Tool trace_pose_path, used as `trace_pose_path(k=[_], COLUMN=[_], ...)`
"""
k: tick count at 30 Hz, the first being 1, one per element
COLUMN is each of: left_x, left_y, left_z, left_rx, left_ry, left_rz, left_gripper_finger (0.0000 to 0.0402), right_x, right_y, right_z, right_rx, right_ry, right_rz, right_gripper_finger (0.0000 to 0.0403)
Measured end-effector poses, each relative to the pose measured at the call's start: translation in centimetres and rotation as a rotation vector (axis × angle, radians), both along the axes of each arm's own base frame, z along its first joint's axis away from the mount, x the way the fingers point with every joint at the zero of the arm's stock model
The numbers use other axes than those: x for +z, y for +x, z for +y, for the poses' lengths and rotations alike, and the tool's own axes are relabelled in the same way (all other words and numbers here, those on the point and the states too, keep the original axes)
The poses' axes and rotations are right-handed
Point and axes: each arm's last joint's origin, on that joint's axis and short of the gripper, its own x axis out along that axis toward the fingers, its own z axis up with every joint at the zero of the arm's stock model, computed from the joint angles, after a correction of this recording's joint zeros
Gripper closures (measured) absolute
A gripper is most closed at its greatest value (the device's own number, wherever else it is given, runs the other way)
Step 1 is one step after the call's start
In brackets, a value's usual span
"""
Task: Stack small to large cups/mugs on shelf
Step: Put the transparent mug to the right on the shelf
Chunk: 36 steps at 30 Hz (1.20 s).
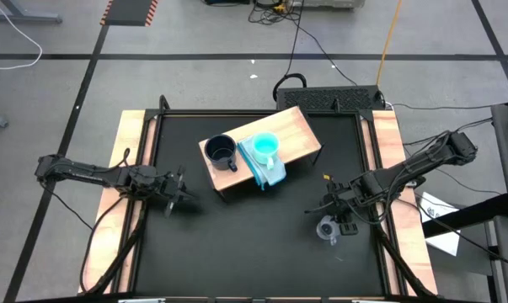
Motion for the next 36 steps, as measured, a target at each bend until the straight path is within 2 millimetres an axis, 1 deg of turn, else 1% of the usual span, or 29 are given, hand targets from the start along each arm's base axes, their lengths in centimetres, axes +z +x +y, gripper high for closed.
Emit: trace_pose_path(k=[5, 10, 11, 22, 33, 36], left_x=[0.0, 0.0, 0.0, 0.0, 0.0, 0.0], left_y=[0.0, 0.0, 0.0, 0.0, 0.0, 0.0], left_z=[0.0, 0.0, 0.0, 0.0, 0.0, 0.0], left_rx=[0.001, 0.000, 0.000, 0.000, 0.000, 0.001], left_ry=[-0.001, 0.000, 0.001, 0.000, -0.001, -0.001], left_rz=[0.000, 0.000, 0.000, 0.000, 0.001, 0.001], left_gripper_finger=[0.0371, 0.0371, 0.0371, 0.0371, 0.0371, 0.0371], right_x=[0.0, 0.0, 0.0, 0.3, 2.7, 2.8], right_y=[0.0, 0.0, 0.0, -0.1, -0.5, -0.6], right_z=[0.0, 0.0, 0.0, 0.0, -0.2, -0.2], right_rx=[0.003, 0.005, 0.008, 0.050, 0.133, 0.139], right_ry=[0.000, -0.004, -0.006, 0.001, 0.042, 0.057], right_rz=[-0.006, -0.007, -0.007, -0.037, -0.282, -0.344], right_gripper_finger=[0.0330, 0.0389, 0.0396, 0.0401, 0.0402, 0.0402])
